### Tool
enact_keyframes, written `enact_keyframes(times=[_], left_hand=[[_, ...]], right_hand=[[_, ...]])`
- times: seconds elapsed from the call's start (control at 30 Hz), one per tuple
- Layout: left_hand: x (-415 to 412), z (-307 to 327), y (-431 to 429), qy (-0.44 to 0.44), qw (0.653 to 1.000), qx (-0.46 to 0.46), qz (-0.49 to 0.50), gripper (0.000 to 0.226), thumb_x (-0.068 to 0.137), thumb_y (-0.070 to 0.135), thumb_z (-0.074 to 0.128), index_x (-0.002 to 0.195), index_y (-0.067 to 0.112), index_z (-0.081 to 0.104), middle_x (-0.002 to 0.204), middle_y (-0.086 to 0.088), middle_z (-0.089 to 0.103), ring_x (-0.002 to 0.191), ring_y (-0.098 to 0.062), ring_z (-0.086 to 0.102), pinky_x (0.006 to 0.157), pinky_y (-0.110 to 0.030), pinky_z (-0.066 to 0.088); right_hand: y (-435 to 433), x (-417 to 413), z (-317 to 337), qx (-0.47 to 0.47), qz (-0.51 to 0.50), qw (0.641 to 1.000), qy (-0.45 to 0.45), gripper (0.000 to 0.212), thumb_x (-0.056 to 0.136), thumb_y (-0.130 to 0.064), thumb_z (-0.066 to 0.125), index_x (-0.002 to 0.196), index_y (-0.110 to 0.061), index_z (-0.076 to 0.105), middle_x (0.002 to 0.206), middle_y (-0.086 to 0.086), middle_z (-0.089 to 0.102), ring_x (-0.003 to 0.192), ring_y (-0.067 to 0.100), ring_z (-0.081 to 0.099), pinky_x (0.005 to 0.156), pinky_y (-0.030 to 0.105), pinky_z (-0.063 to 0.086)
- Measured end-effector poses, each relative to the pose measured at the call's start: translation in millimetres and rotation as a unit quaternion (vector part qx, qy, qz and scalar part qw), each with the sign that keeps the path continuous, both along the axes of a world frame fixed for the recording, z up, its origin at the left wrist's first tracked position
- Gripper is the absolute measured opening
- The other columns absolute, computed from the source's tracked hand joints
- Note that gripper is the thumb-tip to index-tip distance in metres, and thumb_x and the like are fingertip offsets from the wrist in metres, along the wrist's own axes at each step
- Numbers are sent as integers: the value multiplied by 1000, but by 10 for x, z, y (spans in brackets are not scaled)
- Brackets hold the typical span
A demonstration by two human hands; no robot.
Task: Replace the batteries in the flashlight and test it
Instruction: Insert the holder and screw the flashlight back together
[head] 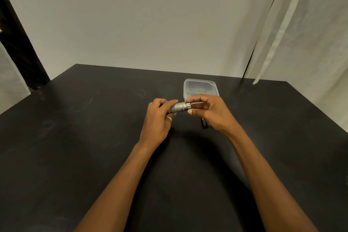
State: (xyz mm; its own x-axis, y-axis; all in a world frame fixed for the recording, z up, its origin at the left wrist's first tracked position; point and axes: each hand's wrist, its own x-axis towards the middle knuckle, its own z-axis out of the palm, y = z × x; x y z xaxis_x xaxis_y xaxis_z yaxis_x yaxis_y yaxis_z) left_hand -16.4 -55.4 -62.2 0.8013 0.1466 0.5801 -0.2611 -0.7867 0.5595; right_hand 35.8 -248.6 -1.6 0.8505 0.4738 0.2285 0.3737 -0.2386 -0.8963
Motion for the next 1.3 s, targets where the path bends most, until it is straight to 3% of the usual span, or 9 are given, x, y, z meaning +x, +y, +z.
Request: enact_keyframes(times=[0.1,0.3,0.7,0.9,0.97,1.1,1.2,1.27,1.3], left_hand=[[-7,0,3,-3,1000,0,-1,46,92,6,70,135,22,64,114,0,54,102,-14,46,85,-23,42],[-11,9,-7,-10,1000,6,-3,47,92,5,70,135,22,64,113,3,53,102,-11,44,84,-19,41],[-30,15,-17,-19,1000,19,-10,47,91,3,70,134,21,65,114,1,54,101,-12,46,83,-16,39],[-42,31,-35,-16,1000,9,-14,46,92,6,70,134,22,65,113,2,53,101,-12,46,85,-22,42],[-32,25,-29,-11,1000,3,-8,45,92,6,70,134,22,65,113,2,53,101,-13,46,85,-23,42],[-24,21,-14,-5,1000,-3,5,46,92,6,70,134,21,65,112,2,53,102,-14,47,85,-25,43],[-31,26,-13,-5,1000,-3,6,45,92,5,70,134,21,65,113,0,54,103,-16,48,85,-27,45],[-39,31,-17,-9,1000,1,2,45,92,6,70,134,21,65,113,0,54,103,-17,48,85,-26,45],[-40,31,-18,-10,1000,3,0,45,92,5,70,134,21,65,113,0,54,103,-16,48,85,-26,44]], right_hand=[[-1,12,-9,-2,-5,1000,-8,33,87,-2,79,109,-27,75,110,0,78,101,13,75,95,28,59],[44,-8,-17,-27,-47,998,6,15,97,-28,70,105,-17,76,91,3,79,82,15,77,74,25,62],[152,-92,-20,-74,-148,986,-3,56,99,-59,53,75,-12,75,62,0,73,51,6,67,52,11,49],[140,-123,-21,-87,-167,982,10,82,104,-64,31,67,-5,72,57,7,70,46,10,60,59,22,53],[106,-100,15,-58,-166,984,19,73,104,-62,36,74,-7,75,65,7,73,55,12,67,63,22,54],[8,-26,43,-39,-58,998,10,14,99,-34,66,103,-23,75,96,-1,75,87,13,75,64,25,59],[-4,1,5,-41,-28,999,9,17,93,-23,76,109,-22,73,100,1,74,90,15,73,65,24,60],[14,-9,-9,-49,-49,998,0,8,95,-29,73,100,-22,73,90,-1,75,82,10,73,61,23,58],[31,-23,-10,-56,-63,996,-2,15,97,-36,69,95,-21,73,85,-2,76,77,8,74,60,23,56]])
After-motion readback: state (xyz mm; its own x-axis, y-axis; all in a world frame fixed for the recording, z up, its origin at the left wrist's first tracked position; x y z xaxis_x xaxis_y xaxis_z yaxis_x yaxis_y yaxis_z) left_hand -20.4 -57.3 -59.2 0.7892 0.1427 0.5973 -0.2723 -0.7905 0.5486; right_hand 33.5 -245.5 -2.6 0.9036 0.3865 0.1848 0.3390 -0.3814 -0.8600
